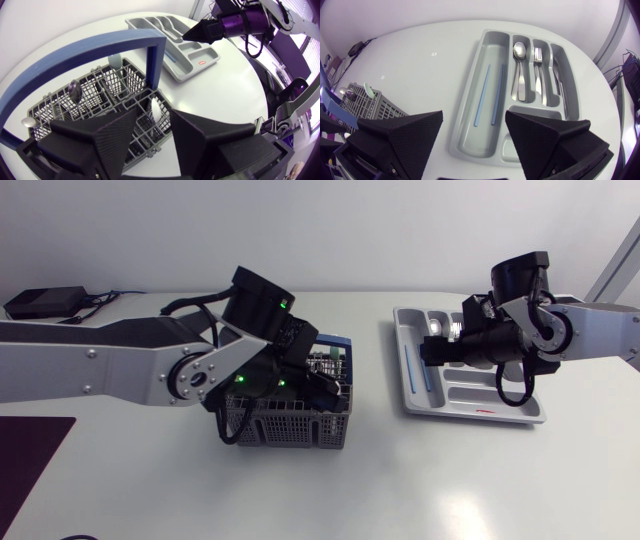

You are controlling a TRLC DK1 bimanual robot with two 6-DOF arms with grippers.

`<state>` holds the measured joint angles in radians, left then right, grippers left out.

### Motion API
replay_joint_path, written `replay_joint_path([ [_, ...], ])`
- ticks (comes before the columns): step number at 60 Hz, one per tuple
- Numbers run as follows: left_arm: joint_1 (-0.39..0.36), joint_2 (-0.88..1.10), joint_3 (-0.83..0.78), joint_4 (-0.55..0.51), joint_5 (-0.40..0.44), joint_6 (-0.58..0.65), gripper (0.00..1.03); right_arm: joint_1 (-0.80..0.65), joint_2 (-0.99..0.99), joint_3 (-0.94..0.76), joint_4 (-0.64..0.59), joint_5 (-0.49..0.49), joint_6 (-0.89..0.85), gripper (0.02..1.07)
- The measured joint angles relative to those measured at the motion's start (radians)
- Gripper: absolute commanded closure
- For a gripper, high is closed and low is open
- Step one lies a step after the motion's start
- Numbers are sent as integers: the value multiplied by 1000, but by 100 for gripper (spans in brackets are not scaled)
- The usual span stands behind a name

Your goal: Unload the cutlery basket into the drawer organizer.

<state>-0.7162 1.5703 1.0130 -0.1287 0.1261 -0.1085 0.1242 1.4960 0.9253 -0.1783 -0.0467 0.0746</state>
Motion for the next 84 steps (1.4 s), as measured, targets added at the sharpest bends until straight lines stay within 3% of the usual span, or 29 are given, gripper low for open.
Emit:
replay_joint_path([
  [12,-7,30,8,23,-5,0,72,-1,0,-7,3,0,0,17],
  [21,-10,50,11,31,-5,0,75,-1,-1,-11,3,0,0,17],
  [29,-19,54,11,32,-10,0,89,-1,-8,-11,3,0,0,17],
  [49,-30,56,17,61,-11,0,96,-4,-13,-26,11,0,-8,17],
  [72,-33,51,8,105,-3,0,96,-10,-24,-29,18,0,-23,17],
  [84,-24,0,-6,105,46,-1,96,-10,-28,-31,18,0,-27,17],
])
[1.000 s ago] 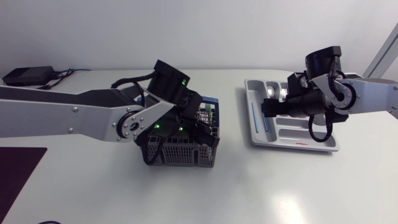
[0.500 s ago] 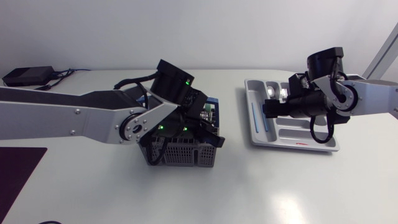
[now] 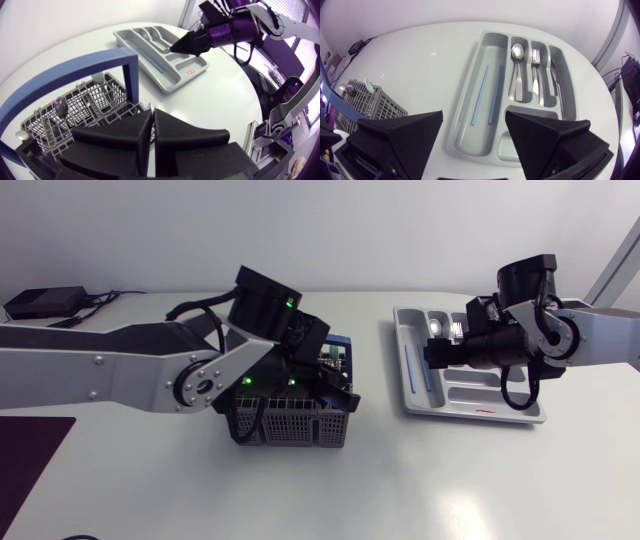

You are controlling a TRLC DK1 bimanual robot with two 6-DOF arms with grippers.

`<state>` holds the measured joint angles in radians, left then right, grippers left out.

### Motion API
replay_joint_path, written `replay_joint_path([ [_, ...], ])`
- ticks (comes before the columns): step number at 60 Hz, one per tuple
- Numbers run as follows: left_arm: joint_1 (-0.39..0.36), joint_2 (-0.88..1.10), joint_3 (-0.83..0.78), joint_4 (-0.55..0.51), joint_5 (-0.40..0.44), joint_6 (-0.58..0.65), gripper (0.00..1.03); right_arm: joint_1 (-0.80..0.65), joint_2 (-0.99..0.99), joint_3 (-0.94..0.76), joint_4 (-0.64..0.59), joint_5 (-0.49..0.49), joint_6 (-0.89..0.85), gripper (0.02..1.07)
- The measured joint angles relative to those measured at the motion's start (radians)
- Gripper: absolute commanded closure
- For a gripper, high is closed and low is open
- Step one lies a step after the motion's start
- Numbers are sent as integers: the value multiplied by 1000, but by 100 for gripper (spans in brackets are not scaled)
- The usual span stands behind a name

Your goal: Unload the cutlery basket into the drawer organizer.

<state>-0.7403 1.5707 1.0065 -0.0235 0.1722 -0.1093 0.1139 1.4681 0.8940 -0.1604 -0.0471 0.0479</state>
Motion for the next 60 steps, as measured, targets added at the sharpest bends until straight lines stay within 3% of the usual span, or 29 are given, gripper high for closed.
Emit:
replay_joint_path([
  [26,125,-67,0,-16,256,-67,96,-3,-50,-19,0,-13,-25,17],
  [40,138,-143,0,-34,292,-75,96,50,-297,-135,49,-214,-129,17],
  [60,167,-215,0,-97,348,-86,96,294,-585,-313,91,-241,-261,17],
])
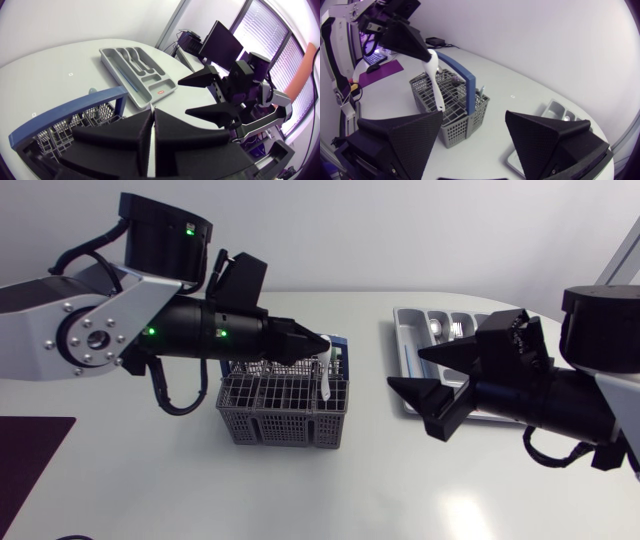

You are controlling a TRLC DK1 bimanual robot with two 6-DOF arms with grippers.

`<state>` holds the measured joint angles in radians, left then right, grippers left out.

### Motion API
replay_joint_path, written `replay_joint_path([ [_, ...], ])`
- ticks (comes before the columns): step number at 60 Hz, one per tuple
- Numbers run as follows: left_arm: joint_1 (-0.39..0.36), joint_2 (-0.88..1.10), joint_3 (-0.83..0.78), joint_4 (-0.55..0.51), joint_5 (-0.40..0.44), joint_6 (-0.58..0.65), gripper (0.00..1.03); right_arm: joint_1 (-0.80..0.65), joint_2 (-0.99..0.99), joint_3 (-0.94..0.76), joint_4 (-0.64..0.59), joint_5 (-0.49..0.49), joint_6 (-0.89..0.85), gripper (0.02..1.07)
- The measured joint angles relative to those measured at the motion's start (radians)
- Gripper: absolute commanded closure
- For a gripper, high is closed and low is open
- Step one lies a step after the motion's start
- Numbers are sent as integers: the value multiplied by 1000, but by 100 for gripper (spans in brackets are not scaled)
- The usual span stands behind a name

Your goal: Unload the cutlery basket into the drawer organizer.

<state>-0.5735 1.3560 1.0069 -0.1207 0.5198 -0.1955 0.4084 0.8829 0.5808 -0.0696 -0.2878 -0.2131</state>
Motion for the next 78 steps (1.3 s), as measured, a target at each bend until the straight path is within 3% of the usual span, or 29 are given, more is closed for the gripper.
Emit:
replay_joint_path([
  [15,10,-51,15,-71,74,-5,96,38,-61,0,-53,-140,-31,17],
  [23,30,-54,64,-138,187,28,96,31,-87,0,-117,-256,-73,17],
  [37,39,-9,176,-305,322,173,96,15,-93,1,-198,-375,-140,17],
  [48,-8,35,199,-437,395,307,96,16,-89,23,-210,-419,-155,17],
  [55,-35,49,200,-465,411,355,96,30,-74,36,-214,-442,-155,18],
  [78,-63,71,258,-520,441,385,96,113,-67,36,-219,-448,-171,50],
])
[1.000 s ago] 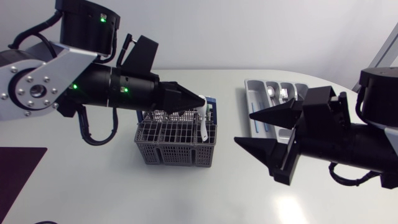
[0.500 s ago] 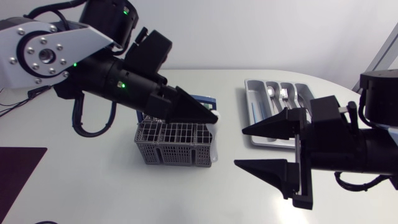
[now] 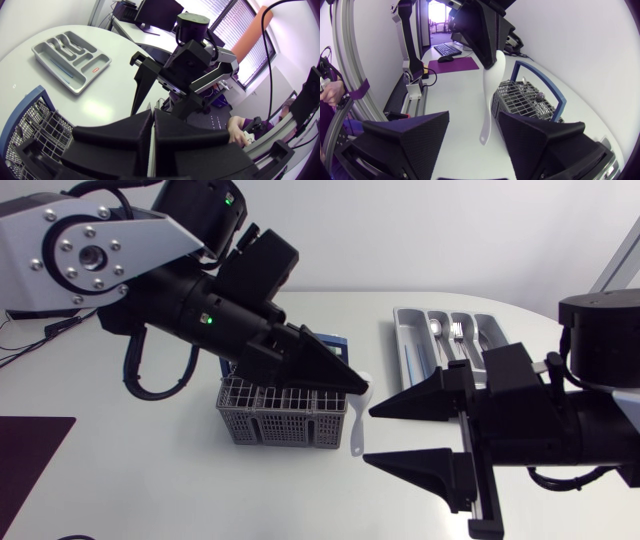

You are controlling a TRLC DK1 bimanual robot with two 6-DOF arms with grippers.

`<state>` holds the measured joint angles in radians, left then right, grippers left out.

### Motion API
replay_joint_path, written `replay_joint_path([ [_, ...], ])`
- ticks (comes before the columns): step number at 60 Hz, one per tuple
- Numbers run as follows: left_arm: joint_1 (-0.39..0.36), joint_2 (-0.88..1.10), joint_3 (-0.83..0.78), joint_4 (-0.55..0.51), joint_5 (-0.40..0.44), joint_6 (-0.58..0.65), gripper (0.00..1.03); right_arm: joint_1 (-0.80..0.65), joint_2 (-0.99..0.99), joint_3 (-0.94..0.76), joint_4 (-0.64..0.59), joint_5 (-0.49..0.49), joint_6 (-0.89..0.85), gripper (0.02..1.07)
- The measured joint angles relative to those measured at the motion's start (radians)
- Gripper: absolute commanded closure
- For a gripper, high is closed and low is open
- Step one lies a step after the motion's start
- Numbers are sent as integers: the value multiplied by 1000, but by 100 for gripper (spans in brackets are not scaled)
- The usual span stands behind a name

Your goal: Unload the cutlery basket into the drawer organizer.

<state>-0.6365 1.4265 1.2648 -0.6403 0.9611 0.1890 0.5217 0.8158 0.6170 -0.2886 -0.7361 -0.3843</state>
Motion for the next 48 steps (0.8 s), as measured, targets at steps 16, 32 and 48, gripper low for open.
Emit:
replay_joint_path([
  [16,-15,11,21,-29,7,7,96,0,0,0,0,0,-14,65],
  [32,-22,14,27,-35,7,7,96,0,15,0,0,0,-22,84],
  [48,-34,14,27,-36,8,6,96,1,44,0,2,0,-29,100],
])
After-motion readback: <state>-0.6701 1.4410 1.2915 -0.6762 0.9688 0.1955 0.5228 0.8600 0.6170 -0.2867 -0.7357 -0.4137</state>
